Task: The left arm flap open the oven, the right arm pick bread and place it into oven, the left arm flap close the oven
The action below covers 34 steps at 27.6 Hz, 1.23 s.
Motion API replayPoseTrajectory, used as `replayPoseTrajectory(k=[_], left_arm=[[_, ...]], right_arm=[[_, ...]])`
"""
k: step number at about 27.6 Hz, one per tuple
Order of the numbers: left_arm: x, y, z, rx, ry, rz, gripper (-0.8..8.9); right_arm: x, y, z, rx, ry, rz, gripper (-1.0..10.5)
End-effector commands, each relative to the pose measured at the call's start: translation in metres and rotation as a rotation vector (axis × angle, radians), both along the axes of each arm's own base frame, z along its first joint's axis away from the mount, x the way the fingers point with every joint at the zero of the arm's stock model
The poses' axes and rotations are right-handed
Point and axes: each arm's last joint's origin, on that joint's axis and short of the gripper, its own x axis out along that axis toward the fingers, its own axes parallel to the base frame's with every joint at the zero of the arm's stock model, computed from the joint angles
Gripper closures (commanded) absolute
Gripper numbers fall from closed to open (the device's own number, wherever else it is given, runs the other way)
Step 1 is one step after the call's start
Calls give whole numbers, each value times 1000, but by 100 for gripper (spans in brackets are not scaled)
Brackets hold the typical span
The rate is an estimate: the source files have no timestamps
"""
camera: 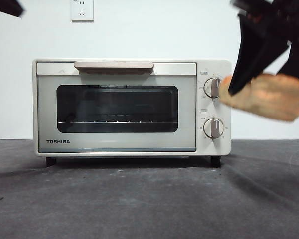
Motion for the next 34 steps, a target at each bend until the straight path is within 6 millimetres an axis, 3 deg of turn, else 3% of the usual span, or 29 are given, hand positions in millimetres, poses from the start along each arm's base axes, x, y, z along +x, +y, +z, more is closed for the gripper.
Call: replayPoseTrajectory(k=[1, 8, 16, 23, 34], left_arm=[[15, -10, 8, -26, -26, 3, 796], [52, -37, 9, -2, -64, -2, 796], [89, -58, 9, 58, -88, 15, 796], [106, -72, -1, 123, -79, -2, 796], [119, -86, -20, 181, -57, -3, 797]], right_arm=[[-2, 1, 14, 9, -39, 23, 718], [-7, -4, 32, 23, -76, 33, 718], [-10, -7, 36, 35, -92, 32, 718], [-10, -7, 36, 33, -95, 33, 718], [-10, -7, 36, 30, -97, 35, 718]])
